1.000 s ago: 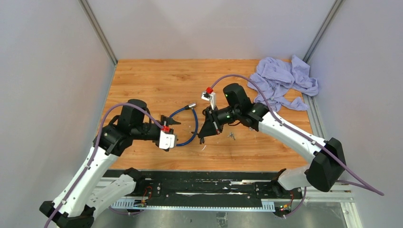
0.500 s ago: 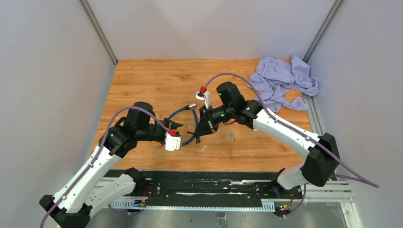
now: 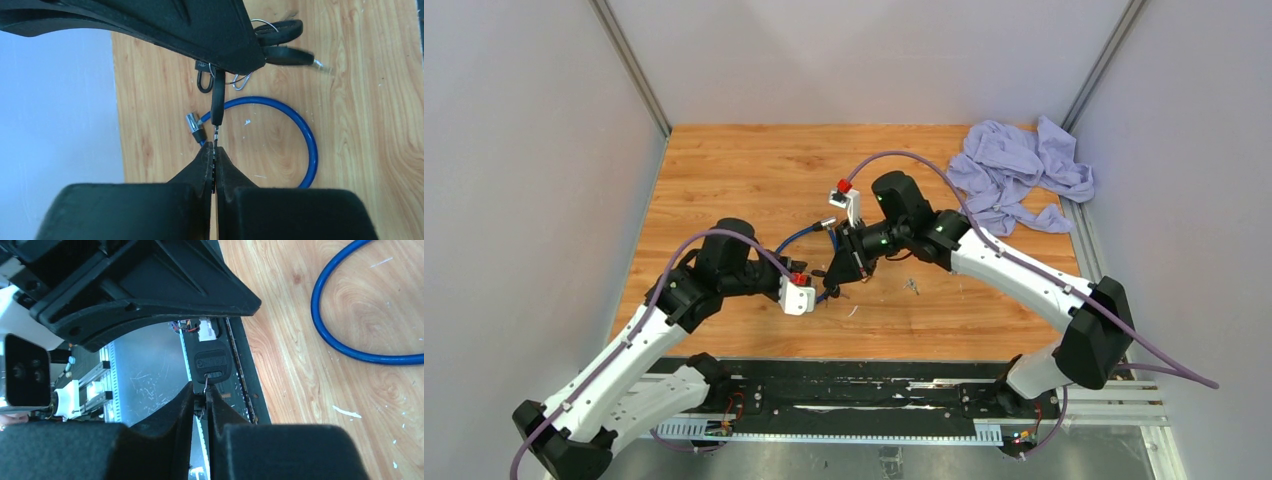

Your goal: Unlock with the key

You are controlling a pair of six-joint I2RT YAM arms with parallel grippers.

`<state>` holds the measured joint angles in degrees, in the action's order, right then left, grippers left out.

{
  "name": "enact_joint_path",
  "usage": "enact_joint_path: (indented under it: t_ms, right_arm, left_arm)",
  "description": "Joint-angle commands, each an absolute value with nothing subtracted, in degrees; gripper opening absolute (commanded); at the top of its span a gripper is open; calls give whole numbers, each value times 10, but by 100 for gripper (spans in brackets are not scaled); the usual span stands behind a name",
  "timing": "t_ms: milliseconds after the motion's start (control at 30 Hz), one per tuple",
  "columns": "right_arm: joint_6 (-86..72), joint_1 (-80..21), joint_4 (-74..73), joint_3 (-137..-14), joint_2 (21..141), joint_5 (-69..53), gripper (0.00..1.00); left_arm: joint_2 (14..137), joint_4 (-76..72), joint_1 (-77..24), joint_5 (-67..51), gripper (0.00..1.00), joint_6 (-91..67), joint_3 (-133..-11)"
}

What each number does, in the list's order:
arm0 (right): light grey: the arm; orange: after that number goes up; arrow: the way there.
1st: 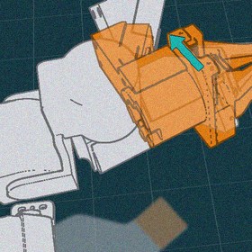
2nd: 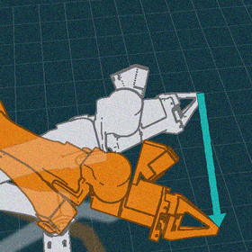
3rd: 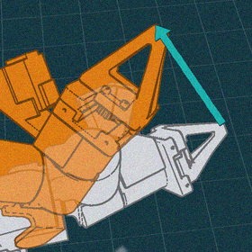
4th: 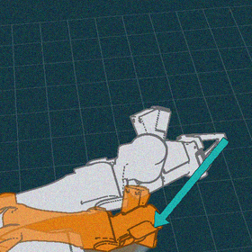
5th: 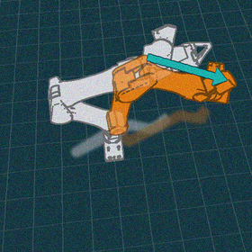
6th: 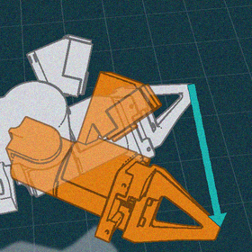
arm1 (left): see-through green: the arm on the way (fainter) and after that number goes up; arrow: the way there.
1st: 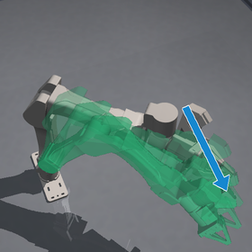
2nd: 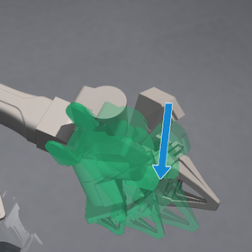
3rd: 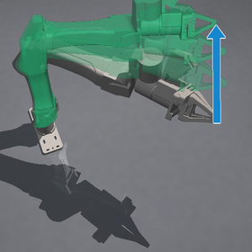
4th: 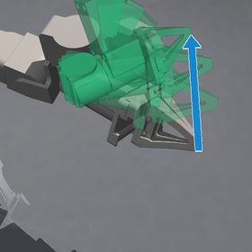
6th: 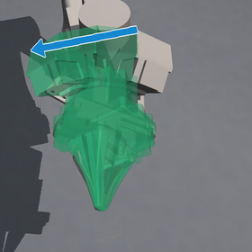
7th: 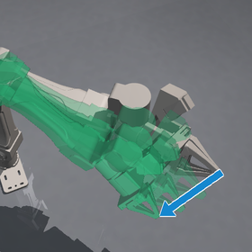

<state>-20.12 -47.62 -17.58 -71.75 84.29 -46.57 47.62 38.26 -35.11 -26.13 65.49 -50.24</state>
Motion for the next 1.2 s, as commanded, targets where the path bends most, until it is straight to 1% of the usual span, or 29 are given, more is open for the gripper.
enact_joint_path:
  t_ms: [0,33,133,267,367,433,633,733,833,933,967,1167]
  right_arm:
    - [-229,-483,-164,-727,845,-461,23]
    - [-240,-481,-157,-724,843,-462,28]
    - [-286,-460,-113,-700,834,-478,37]
    - [-367,-421,-18,-656,815,-511,50]
    - [-400,-417,25,-649,815,-534,58]
    - [-420,-418,48,-648,821,-545,60]
    - [-468,-418,116,-640,831,-566,60]
    - [-497,-418,153,-624,830,-571,59]
    - [-507,-418,168,-613,831,-572,52]
    - [-536,-418,211,-600,838,-578,42]
    - [-547,-418,225,-597,841,-582,41]
    - [-595,-419,293,-566,839,-583,38]
  left_arm:
    - [431,288,-355,-234,0,697,-468]
    - [417,270,-355,-233,0,713,-452]
    - [373,212,-355,-236,0,761,-407]
    - [317,109,-355,-257,0,839,-344]
    - [288,59,-355,-279,0,916,-304]
    - [277,24,-355,-294,0,953,-284]
    - [266,6,-355,-319,0,1049,-259]
    - [268,1,-355,-317,0,1068,-260]
    - [270,-2,-355,-314,0,1075,-263]
    - [271,-3,-355,-314,0,1083,-265]
    - [271,-3,-355,-314,0,1087,-263]
    - [276,0,-355,-298,0,1093,-266]
